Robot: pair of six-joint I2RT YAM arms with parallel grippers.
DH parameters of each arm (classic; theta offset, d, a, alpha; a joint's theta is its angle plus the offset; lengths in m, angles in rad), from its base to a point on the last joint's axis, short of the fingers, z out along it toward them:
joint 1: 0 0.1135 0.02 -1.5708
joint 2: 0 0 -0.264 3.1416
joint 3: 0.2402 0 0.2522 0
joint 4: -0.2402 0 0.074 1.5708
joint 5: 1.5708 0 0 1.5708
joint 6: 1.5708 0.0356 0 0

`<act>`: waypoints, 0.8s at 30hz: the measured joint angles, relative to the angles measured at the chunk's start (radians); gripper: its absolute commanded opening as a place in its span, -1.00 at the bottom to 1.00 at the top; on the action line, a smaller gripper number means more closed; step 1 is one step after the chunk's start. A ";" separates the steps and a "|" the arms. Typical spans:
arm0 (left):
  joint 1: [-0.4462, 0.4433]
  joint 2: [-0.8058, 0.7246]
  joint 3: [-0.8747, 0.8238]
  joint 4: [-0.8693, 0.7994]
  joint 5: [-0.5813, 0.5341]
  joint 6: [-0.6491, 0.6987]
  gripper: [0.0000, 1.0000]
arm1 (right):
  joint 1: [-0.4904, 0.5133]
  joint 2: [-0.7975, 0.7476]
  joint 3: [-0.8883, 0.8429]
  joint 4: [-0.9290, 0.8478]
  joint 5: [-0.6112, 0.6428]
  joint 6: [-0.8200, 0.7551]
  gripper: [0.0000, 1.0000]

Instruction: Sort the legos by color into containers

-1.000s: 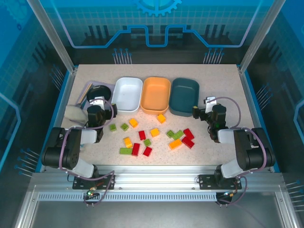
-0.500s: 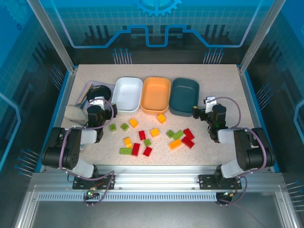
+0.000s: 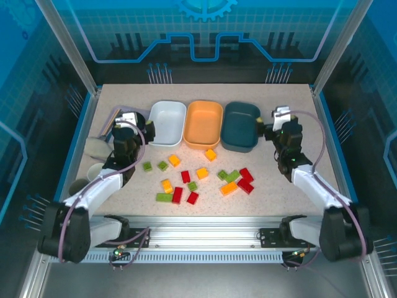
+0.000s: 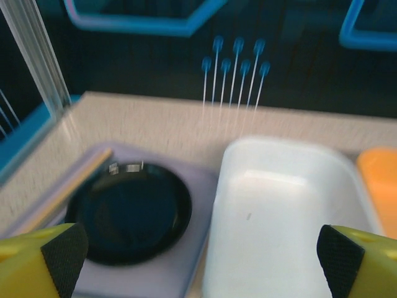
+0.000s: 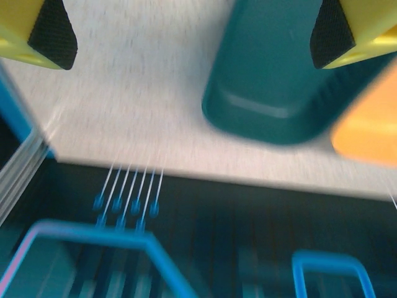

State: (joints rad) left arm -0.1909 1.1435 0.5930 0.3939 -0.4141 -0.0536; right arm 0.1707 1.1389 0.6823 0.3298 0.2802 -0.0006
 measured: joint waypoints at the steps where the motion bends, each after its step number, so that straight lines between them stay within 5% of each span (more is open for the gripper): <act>1: -0.027 -0.029 0.032 -0.030 -0.020 0.001 0.98 | 0.027 -0.032 0.055 -0.047 0.020 -0.003 0.99; 5: -0.183 -0.098 0.212 -0.154 -0.091 0.011 0.98 | 0.162 -0.108 0.394 -0.340 0.068 0.067 1.00; 9: -0.222 -0.113 0.484 -0.536 -0.138 -0.301 0.98 | 0.117 -0.097 0.678 -0.694 0.007 0.311 0.89; 14: -0.166 -0.149 0.611 -0.854 -0.019 -0.539 0.98 | 0.189 -0.054 0.696 -1.080 0.007 0.426 0.68; 24: -0.266 -0.156 0.532 -1.184 0.320 -0.623 0.97 | 0.425 0.069 0.561 -1.435 -0.063 0.518 0.45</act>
State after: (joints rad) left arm -0.4564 0.9878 1.1248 -0.7898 -0.0937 -0.6769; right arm 0.5953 1.2076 1.2430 -1.1049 0.2173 0.5179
